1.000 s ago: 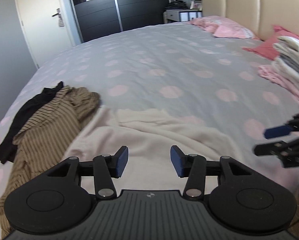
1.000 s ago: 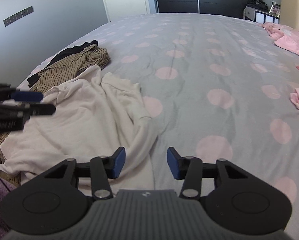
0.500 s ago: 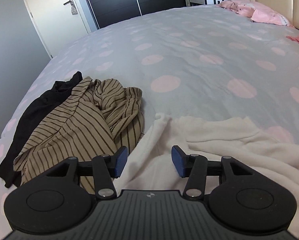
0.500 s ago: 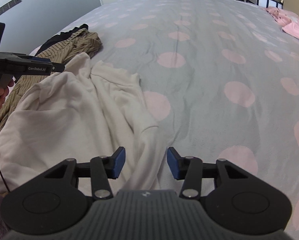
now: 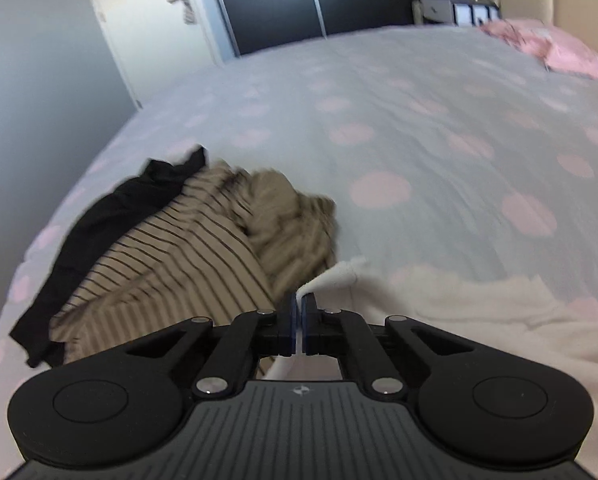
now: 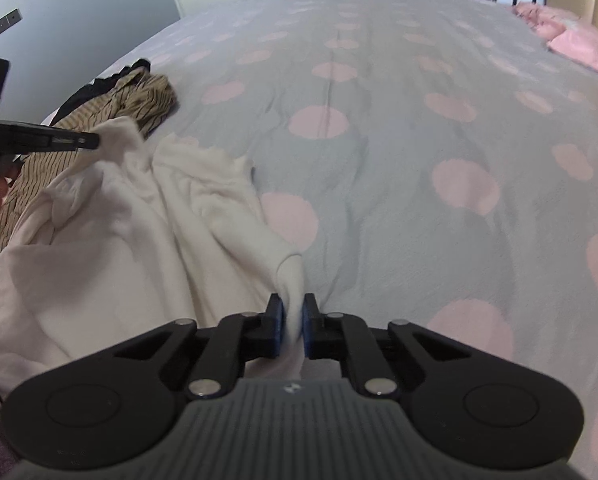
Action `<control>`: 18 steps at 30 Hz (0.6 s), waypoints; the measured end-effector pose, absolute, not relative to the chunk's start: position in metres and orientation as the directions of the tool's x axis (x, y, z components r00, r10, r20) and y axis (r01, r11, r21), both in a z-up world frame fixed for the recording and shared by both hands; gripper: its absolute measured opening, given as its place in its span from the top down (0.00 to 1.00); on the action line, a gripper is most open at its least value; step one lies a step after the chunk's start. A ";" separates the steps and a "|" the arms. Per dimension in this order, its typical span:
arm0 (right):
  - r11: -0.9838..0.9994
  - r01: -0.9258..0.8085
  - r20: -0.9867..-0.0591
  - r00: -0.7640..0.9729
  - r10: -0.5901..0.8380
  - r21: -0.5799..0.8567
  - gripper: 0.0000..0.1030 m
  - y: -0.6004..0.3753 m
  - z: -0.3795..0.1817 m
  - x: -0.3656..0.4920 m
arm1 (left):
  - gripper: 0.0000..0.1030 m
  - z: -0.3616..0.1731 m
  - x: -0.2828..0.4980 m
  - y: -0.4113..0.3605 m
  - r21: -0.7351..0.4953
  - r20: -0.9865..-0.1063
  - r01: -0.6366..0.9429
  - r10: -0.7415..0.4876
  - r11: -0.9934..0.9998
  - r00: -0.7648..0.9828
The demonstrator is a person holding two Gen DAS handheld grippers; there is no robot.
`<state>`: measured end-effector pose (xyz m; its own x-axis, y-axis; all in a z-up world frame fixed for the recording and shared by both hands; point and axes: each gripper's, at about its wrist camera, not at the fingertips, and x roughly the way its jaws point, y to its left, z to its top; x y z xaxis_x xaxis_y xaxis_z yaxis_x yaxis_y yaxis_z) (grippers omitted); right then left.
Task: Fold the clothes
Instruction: 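Grasp the cream sweater's hem with the right gripper while the left gripper holds its edge, then lift the cream sweater high with both grippers and shake it out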
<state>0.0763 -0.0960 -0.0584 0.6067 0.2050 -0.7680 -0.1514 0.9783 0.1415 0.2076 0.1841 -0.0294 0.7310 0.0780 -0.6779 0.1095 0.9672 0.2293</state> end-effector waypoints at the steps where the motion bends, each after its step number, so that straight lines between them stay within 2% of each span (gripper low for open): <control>1: 0.980 -0.145 -0.758 0.622 0.198 0.138 0.90 -0.098 -0.054 0.074 | 1.00 -0.019 0.203 0.187 0.225 -0.658 0.088 0.085 0.971 0.749; 6: 0.986 -0.121 -0.675 0.719 0.167 0.115 0.90 -0.113 -0.018 0.053 | 1.00 0.041 0.162 0.191 0.181 -0.534 0.006 0.093 0.984 0.840; 12: 0.990 -0.099 -0.584 0.800 0.138 0.098 0.90 -0.145 0.047 0.033 | 1.00 0.119 0.129 0.185 0.134 -0.403 -0.019 0.072 0.991 0.912; 18: 0.996 -0.088 -0.429 0.901 0.067 -0.028 0.91 -0.177 0.138 0.021 | 1.00 0.199 0.106 0.171 0.178 -0.266 -0.027 0.075 0.984 0.961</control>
<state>0.0215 -0.1774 0.1378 0.9009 0.0673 -0.4287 -0.0878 0.9957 -0.0283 0.1057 0.1713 0.1994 0.9610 0.0745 -0.2664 -0.0269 0.9836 0.1782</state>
